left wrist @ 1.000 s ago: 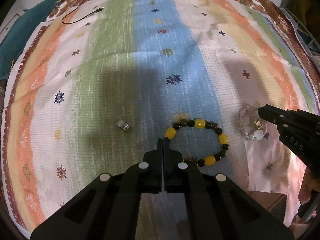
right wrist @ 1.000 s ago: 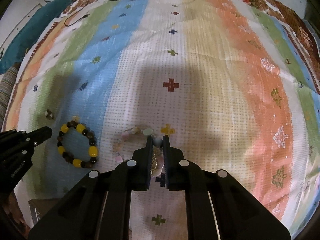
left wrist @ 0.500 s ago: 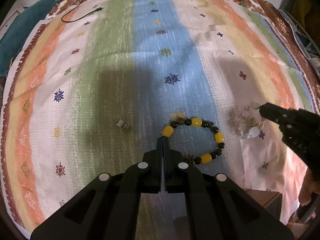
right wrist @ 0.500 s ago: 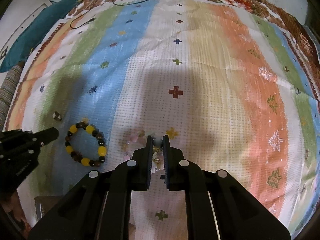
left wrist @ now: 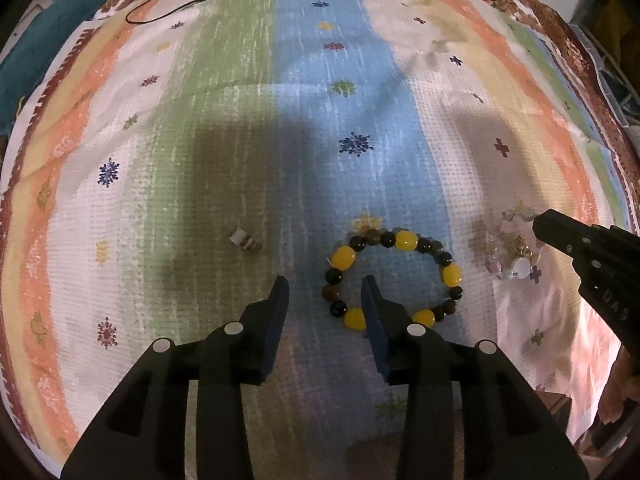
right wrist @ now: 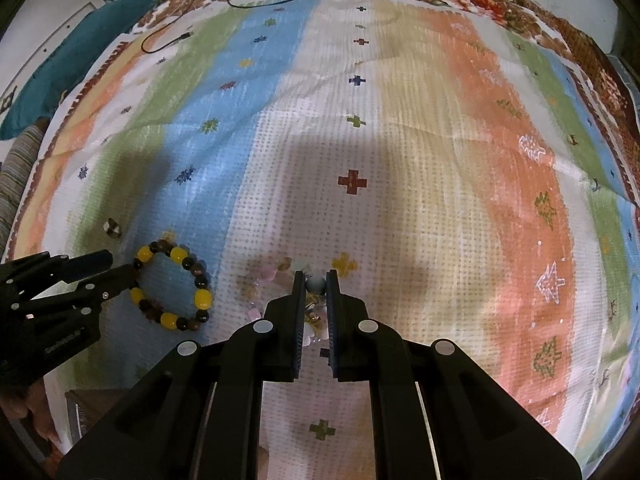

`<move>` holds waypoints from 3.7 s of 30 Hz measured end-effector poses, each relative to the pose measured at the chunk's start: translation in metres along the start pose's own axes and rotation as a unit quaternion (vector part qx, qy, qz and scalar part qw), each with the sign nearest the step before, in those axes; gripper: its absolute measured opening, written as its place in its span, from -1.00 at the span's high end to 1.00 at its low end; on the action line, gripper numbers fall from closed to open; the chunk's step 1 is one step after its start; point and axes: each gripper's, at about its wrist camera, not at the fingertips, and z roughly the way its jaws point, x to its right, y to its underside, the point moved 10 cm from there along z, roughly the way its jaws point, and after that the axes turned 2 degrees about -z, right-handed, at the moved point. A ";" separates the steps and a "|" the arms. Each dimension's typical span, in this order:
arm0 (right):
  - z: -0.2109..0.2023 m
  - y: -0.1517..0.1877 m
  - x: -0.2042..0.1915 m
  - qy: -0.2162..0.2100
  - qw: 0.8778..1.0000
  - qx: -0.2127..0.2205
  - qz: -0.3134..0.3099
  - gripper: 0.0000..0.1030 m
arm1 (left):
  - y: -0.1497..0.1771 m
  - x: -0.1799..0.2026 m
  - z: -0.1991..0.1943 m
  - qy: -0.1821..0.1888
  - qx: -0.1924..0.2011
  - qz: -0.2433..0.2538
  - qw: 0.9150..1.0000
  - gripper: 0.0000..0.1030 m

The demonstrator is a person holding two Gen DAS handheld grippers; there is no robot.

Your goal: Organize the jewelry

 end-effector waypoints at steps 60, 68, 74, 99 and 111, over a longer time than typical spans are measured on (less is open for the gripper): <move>-0.128 0.016 -0.046 -0.038 0.992 0.114 -0.045 0.79 | 0.013 0.024 -0.155 0.038 0.153 0.018 0.987 0.82; -0.141 0.029 -0.048 -0.045 0.990 0.122 -0.047 0.79 | 0.029 0.033 -0.176 0.046 0.169 0.029 0.984 0.82; -0.156 0.037 -0.053 -0.052 0.988 0.136 -0.048 0.79 | 0.042 0.034 -0.193 0.049 0.185 0.032 0.981 0.82; -0.181 0.082 -0.062 -0.077 0.985 0.144 -0.059 0.79 | 0.096 0.060 -0.216 0.064 0.202 0.056 0.976 0.82; -0.166 0.088 -0.059 -0.065 0.990 0.114 -0.052 0.24 | 0.093 0.045 -0.205 0.038 0.189 0.028 0.981 0.36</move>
